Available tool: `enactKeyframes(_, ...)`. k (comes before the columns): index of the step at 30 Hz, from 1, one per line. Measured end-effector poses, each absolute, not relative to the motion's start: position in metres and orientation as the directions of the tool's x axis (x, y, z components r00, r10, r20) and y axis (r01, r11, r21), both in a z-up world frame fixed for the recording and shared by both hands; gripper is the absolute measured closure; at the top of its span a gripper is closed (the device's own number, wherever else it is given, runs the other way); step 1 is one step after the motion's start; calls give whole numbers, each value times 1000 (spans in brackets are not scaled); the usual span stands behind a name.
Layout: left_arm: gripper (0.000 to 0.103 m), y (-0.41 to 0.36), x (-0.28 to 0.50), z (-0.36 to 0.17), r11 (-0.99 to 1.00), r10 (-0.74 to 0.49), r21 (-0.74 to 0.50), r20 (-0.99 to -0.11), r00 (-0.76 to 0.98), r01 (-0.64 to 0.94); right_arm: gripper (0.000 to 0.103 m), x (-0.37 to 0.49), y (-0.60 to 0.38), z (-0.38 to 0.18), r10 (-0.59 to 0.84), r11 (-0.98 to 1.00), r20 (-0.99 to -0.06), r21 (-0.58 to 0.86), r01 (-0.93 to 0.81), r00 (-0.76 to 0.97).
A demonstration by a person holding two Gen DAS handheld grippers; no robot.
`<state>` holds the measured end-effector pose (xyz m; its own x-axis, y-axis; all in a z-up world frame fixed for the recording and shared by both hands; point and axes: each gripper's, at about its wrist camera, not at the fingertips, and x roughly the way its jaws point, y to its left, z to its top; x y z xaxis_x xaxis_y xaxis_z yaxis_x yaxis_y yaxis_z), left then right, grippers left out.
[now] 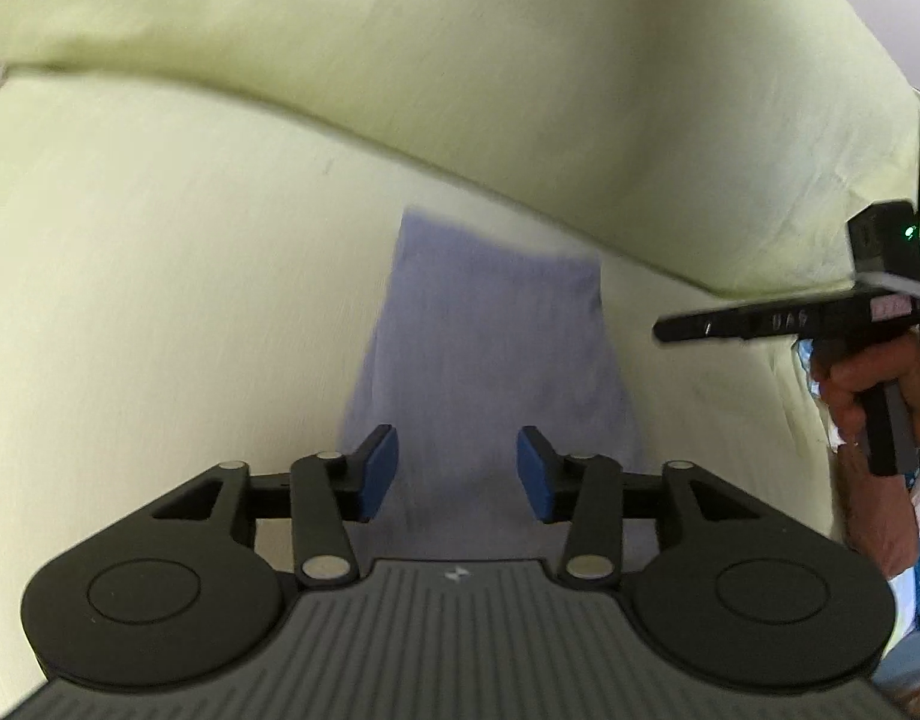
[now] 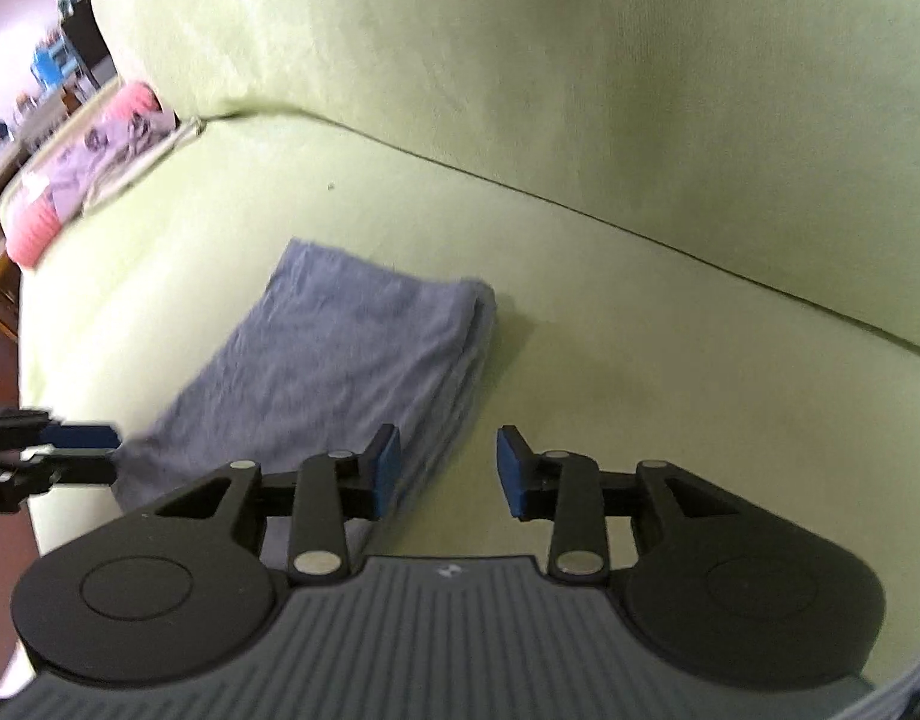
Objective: Fold clothes
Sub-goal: 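Grasp the folded sweatpants end with the left gripper while the right gripper grasps beside it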
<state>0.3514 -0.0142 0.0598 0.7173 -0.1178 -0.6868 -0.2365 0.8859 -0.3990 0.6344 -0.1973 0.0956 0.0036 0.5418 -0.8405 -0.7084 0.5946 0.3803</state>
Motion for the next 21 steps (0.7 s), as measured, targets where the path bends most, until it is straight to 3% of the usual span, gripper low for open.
enactKeyframes(3,46,14,402,55,900,-178,-410,-658,732,-149,66,650,-189,82,572,594,-820,426,-682,-14)
enactKeyframes(9,46,39,478,24,915,-328,-401,-697,637,32,66,671,-181,50,619,582,-782,519,-627,-72)
enactKeyframes(15,46,51,493,14,904,-411,-397,-704,580,159,66,677,-180,32,654,562,-747,583,-587,-115)
enactKeyframes(21,49,60,511,9,840,-531,-494,-661,530,225,66,687,-176,18,713,554,-688,671,-493,-134)
